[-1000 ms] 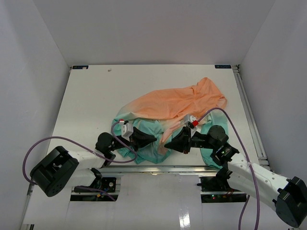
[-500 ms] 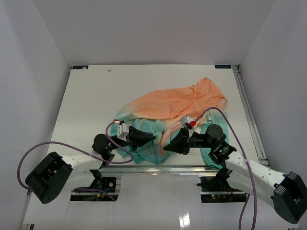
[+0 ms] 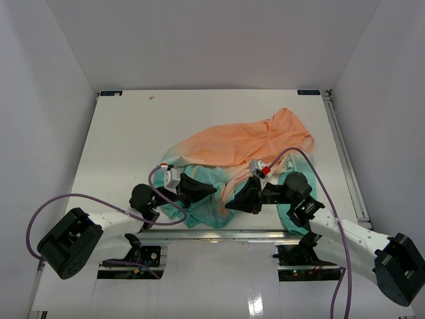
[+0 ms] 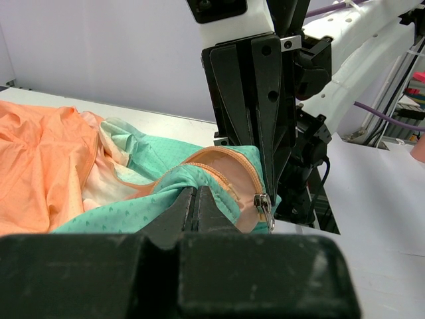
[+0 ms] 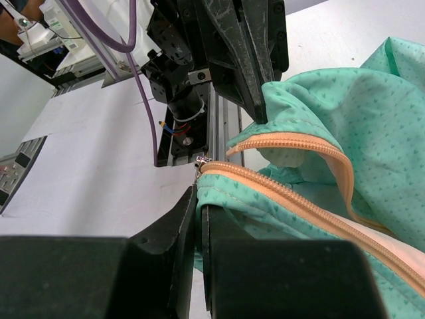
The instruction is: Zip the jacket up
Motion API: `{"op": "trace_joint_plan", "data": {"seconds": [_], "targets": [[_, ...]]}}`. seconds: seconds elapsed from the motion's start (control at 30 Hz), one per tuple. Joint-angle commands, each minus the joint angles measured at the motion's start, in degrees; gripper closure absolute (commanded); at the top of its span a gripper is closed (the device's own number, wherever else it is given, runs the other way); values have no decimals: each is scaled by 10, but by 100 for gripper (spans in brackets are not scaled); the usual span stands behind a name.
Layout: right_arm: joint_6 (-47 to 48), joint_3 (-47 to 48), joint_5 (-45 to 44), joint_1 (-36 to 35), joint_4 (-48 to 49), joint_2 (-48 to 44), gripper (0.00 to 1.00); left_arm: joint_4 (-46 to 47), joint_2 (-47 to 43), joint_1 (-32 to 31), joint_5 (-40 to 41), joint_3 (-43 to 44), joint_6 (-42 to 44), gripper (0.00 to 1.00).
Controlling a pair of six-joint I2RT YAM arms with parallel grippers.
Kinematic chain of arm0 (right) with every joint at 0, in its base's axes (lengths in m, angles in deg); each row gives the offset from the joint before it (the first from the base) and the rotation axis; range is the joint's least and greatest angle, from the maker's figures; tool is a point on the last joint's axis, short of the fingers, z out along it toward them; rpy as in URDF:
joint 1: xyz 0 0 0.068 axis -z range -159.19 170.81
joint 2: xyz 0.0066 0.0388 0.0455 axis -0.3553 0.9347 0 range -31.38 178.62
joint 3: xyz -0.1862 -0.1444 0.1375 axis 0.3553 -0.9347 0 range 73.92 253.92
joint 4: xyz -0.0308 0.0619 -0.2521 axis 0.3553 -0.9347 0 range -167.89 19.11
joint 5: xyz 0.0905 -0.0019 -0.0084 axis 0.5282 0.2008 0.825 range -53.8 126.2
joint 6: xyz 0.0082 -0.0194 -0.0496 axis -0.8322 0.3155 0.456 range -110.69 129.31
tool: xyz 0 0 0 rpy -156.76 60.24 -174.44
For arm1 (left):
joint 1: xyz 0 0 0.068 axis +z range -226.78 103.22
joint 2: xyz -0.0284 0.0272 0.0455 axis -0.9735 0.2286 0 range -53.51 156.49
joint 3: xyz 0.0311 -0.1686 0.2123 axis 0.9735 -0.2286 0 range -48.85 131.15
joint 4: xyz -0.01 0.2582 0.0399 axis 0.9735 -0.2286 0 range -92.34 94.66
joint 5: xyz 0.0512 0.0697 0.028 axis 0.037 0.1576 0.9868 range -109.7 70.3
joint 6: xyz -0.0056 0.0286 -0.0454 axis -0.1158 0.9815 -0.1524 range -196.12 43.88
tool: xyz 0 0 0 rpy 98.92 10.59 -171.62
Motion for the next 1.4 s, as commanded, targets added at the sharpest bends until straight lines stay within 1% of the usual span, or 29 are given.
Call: {"op": "trace_joint_plan", "data": {"seconds": [0.0,0.67,0.97,1.17,1.37], "targets": [[-10,-1,6,1,41,5,92,227,-6,2,2,16,-7,100],[-30,-3,-13,1,54,15,92,245,-15,2,-10,8,-14,100],[-50,4,-23,1,62,32,92,265,-4,1,-21,-9,2,100],[-58,1,-15,1,76,41,92,265,-20,1,-10,-12,9,100],[-67,1,-5,1,90,46,92,265,-29,1,-16,-10,14,100]]}}
